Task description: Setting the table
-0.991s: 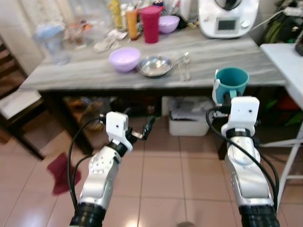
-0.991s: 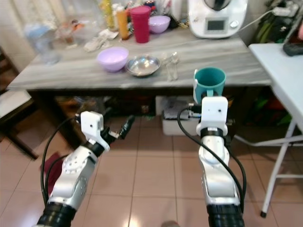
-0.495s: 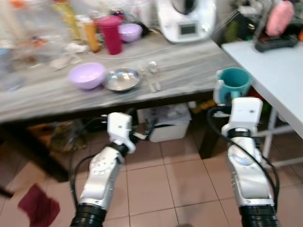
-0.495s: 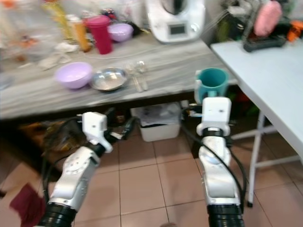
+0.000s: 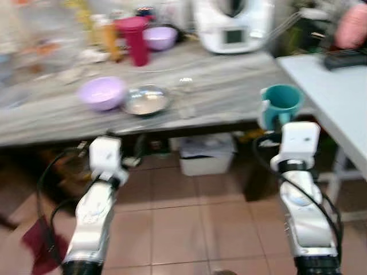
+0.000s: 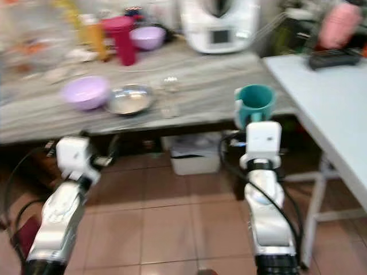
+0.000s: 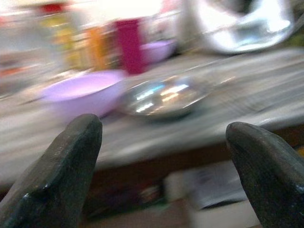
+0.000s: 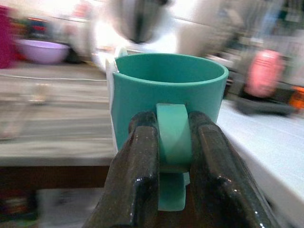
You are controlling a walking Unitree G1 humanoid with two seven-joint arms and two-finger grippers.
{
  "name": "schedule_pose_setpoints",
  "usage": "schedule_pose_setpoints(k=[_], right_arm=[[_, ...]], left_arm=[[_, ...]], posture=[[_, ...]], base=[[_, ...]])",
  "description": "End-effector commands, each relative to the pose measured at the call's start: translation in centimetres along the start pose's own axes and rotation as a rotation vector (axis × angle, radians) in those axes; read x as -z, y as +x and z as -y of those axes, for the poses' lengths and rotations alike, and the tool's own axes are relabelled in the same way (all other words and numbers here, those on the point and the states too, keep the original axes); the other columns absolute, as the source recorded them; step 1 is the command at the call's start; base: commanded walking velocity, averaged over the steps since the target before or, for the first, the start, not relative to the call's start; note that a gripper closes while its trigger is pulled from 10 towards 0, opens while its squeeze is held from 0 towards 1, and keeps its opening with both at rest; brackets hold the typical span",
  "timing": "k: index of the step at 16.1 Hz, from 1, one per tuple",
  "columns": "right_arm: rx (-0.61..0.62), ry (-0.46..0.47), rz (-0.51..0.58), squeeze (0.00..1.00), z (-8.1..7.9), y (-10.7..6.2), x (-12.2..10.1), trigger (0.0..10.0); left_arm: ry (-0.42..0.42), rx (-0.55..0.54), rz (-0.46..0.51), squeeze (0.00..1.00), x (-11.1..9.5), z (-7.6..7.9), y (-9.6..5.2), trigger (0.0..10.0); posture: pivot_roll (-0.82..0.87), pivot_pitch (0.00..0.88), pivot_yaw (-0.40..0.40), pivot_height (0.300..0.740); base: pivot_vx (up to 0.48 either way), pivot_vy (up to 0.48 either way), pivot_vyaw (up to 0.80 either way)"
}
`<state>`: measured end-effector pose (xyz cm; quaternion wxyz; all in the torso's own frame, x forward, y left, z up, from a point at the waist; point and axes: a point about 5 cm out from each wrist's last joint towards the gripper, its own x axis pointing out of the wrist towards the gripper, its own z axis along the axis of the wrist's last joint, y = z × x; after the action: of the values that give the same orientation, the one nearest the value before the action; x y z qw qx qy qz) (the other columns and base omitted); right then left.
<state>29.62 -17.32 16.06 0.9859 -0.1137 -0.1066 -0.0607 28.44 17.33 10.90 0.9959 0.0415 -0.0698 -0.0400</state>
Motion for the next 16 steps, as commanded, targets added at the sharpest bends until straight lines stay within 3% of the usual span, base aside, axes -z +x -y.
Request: schedule_pose_setpoints(k=[1, 3, 5, 8, 10, 13, 16], right_arm=[[-0.031, 0.012, 0.05, 0.0, -0.7, -0.2, -1.0, 10.0], [-0.069, 0.026, 0.048, 0.0, -1.7, -0.6, -0.9, 10.0], [-0.088, 0.035, 0.05, 0.0, -2.5, -0.6, -1.0, 10.0], [-0.102, 0.033, 0.066, 0.0, -3.1, -0.1, -1.2, 10.0], [-0.078, 0.035, 0.09, 0.0, -2.5, 0.6, -1.8, 10.0], [-0.065, 0.039, 0.102, 0.0, -2.5, 1.2, -2.2, 10.0], [-0.075, 0.028, 0.101, 0.0, -2.3, 0.9, -1.9, 10.0]], left_arm=[[0.05, -0.042, 0.015, 0.0, -0.4, -0.5, -0.4, 10.0], [0.078, -0.116, -0.026, 0.0, 0.1, -1.3, -1.9, 10.0], [0.076, -0.125, -0.031, 0.0, 0.2, -1.7, -2.5, 10.0], [0.052, -0.065, -0.008, 0.0, -0.4, -1.3, -2.2, 10.0], [0.022, -0.005, 0.033, 0.0, -1.9, -0.6, -1.5, 10.0], [0.007, 0.018, 0.051, 0.0, -2.6, -0.3, -1.0, 10.0], [-0.025, 0.03, 0.027, 0.0, -1.8, 0.6, -1.5, 10.0]], posture=[[-0.23, 0.082, 0.067, 0.74], [-0.19, 0.071, 0.052, 0.74], [-0.17, 0.068, 0.044, 0.74], [-0.15, 0.074, 0.054, 0.74], [-0.14, 0.077, 0.07, 0.74], [-0.13, 0.094, 0.058, 0.74], [-0.15, 0.085, 0.048, 0.74]], base=[[0.0, 0.0, 0.0], [0.0, 0.0, 0.0], [0.0, 0.0, 0.0], [0.0, 0.0, 0.0], [0.0, 0.0, 0.0], [0.286, 0.0, 0.0], [0.319, 0.0, 0.0]])
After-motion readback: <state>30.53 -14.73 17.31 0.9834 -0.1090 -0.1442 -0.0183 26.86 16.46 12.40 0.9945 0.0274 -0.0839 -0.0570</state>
